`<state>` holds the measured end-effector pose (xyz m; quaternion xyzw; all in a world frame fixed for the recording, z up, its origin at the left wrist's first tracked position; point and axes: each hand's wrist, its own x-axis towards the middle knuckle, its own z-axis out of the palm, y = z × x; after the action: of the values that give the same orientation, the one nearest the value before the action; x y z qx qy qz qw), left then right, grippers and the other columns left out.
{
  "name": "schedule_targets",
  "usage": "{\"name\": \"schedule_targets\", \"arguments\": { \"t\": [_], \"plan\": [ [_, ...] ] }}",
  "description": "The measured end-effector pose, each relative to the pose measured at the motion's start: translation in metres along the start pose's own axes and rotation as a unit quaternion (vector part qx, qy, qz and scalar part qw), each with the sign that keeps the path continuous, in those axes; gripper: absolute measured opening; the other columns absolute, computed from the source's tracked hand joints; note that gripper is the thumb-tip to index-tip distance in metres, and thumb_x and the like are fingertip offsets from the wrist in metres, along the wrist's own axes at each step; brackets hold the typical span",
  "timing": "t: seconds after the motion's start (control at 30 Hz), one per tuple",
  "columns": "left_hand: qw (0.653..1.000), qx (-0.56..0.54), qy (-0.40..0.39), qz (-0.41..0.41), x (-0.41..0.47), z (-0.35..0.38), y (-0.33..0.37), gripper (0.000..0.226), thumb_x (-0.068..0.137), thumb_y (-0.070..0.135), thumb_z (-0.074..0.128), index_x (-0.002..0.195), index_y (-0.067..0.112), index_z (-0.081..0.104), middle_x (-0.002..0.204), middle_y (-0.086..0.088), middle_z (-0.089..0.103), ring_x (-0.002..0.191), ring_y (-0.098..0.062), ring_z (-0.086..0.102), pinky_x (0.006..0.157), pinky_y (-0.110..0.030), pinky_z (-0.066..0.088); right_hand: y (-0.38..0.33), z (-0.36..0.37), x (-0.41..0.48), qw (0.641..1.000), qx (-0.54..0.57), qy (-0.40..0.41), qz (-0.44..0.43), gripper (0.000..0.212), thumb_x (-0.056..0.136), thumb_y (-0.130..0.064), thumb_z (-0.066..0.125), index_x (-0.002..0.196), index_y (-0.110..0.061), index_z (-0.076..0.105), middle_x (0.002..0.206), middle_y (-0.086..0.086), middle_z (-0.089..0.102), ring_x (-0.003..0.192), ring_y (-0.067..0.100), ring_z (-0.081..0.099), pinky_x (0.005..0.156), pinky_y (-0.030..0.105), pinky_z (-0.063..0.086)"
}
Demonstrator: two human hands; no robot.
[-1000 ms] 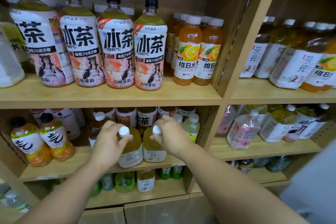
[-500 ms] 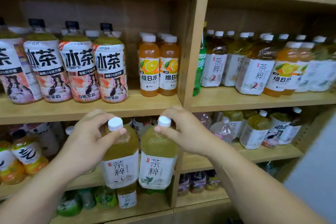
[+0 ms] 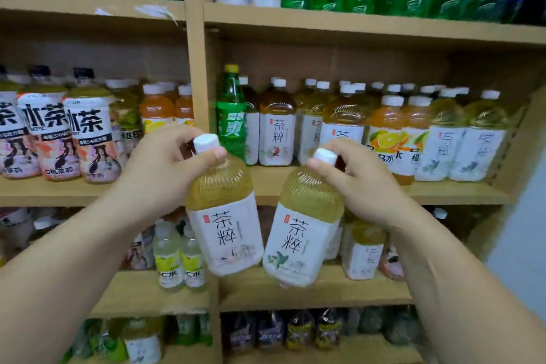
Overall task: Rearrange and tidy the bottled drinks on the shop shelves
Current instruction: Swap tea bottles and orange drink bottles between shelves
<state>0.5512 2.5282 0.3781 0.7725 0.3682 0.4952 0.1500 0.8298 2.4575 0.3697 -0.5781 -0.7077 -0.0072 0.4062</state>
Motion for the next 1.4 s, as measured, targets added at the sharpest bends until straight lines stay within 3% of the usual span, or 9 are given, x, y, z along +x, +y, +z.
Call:
{"name": "schedule_targets", "arguments": {
  "t": [0.17, 0.37, 0.47, 0.67, 0.9, 1.0, 1.13, 1.27, 1.4],
  "plan": [
    [1.000, 0.010, 0.006, -0.017, 0.032, 0.035, 0.046, 0.019, 0.093, 0.039, 0.069, 0.097, 0.020, 0.071, 0.093, 0.001, 0.062, 0.082, -0.012, 0.061, 0.062, -0.033, 0.046, 0.032, -0.048, 0.014, 0.999, -0.018, 0.035, -0.006, 0.032, 0.098, -0.040, 0.060, 0.090, -0.009, 0.065, 0.088, 0.006, 0.059, 0.082, 0.012, 0.052, 0.071, 0.025, 0.039],
    [0.999, 0.021, 0.024, -0.029, 0.069, 0.062, 0.076, 0.030, 0.096, 0.038, 0.065, 0.095, 0.009, 0.070, 0.088, -0.013, 0.068, 0.077, -0.022, 0.065, 0.064, -0.041, 0.052, 0.055, -0.078, 0.035, 0.998, -0.014, 0.055, 0.019, 0.028, 0.099, -0.043, 0.059, 0.096, -0.017, 0.067, 0.095, 0.003, 0.063, 0.089, 0.018, 0.058, 0.076, 0.035, 0.046],
    [0.998, 0.035, 0.019, -0.044, 0.087, 0.077, 0.072, 0.031, 0.096, 0.039, 0.065, 0.087, 0.009, 0.068, 0.085, -0.016, 0.068, 0.074, -0.026, 0.065, 0.058, -0.035, 0.045, 0.065, -0.081, 0.040, 0.998, -0.033, 0.053, 0.029, 0.028, 0.099, -0.045, 0.057, 0.094, -0.018, 0.066, 0.094, 0.002, 0.062, 0.087, 0.017, 0.057, 0.072, 0.034, 0.044],
    [0.997, 0.054, 0.018, -0.056, 0.117, 0.105, 0.060, 0.028, 0.096, 0.038, 0.066, 0.085, 0.011, 0.068, 0.086, -0.013, 0.068, 0.080, -0.029, 0.068, 0.073, -0.053, 0.059, 0.081, -0.081, 0.042, 0.996, -0.034, 0.074, 0.047, 0.026, 0.100, -0.041, 0.058, 0.083, -0.022, 0.062, 0.085, -0.006, 0.057, 0.084, 0.012, 0.052, 0.069, 0.032, 0.038],
    [0.997, 0.058, 0.008, -0.051, 0.142, 0.126, 0.046, 0.024, 0.097, 0.039, 0.063, 0.106, 0.017, 0.068, 0.090, 0.002, 0.062, 0.088, -0.023, 0.064, 0.081, -0.047, 0.058, 0.085, -0.097, 0.058, 0.992, -0.049, 0.105, 0.050, 0.023, 0.100, -0.042, 0.058, 0.094, -0.021, 0.065, 0.093, -0.008, 0.056, 0.088, 0.006, 0.051, 0.068, 0.023, 0.034],
    [0.996, 0.071, 0.008, -0.056, 0.147, 0.130, 0.041, 0.037, 0.097, 0.043, 0.061, 0.120, 0.015, 0.066, 0.105, -0.005, 0.065, 0.098, -0.026, 0.064, 0.086, -0.050, 0.057, 0.091, -0.102, 0.063, 0.991, -0.067, 0.110, 0.047, 0.021, 0.101, -0.042, 0.056, 0.094, -0.023, 0.062, 0.092, -0.011, 0.054, 0.088, 0.002, 0.049, 0.069, 0.022, 0.034],
    [0.994, 0.097, 0.038, -0.030, 0.144, 0.136, 0.037, 0.037, 0.097, 0.042, 0.062, 0.121, 0.015, 0.066, 0.108, -0.001, 0.057, 0.103, -0.027, 0.060, 0.087, -0.044, 0.053, 0.095, -0.100, 0.066, 0.990, -0.089, 0.102, 0.037, 0.016, 0.101, -0.042, 0.055, 0.094, -0.027, 0.058, 0.093, -0.009, 0.051, 0.086, -0.001, 0.048, 0.067, 0.017, 0.031],
    [0.986, 0.143, 0.089, 0.006, 0.135, 0.136, 0.038, 0.044, 0.095, 0.040, 0.066, 0.131, 0.015, 0.062, 0.119, -0.004, 0.057, 0.114, -0.027, 0.056, 0.092, -0.041, 0.048, 0.095, -0.098, 0.069, 0.990, -0.103, 0.089, 0.035, 0.013, 0.100, -0.043, 0.055, 0.100, -0.030, 0.057, 0.101, -0.006, 0.052, 0.090, 0.009, 0.052, 0.074, 0.030, 0.039],
    [0.966, 0.166, 0.135, 0.143, 0.117, 0.138, 0.057, 0.044, 0.090, 0.029, 0.072, 0.129, 0.011, 0.062, 0.119, -0.009, 0.057, 0.109, -0.027, 0.056, 0.091, -0.040, 0.047, 0.096, -0.102, 0.065, 0.990, -0.112, 0.083, 0.034, 0.014, 0.100, -0.043, 0.055, 0.101, -0.030, 0.057, 0.099, -0.009, 0.051, 0.088, 0.007, 0.051, 0.073, 0.026, 0.039]
  ]
}}
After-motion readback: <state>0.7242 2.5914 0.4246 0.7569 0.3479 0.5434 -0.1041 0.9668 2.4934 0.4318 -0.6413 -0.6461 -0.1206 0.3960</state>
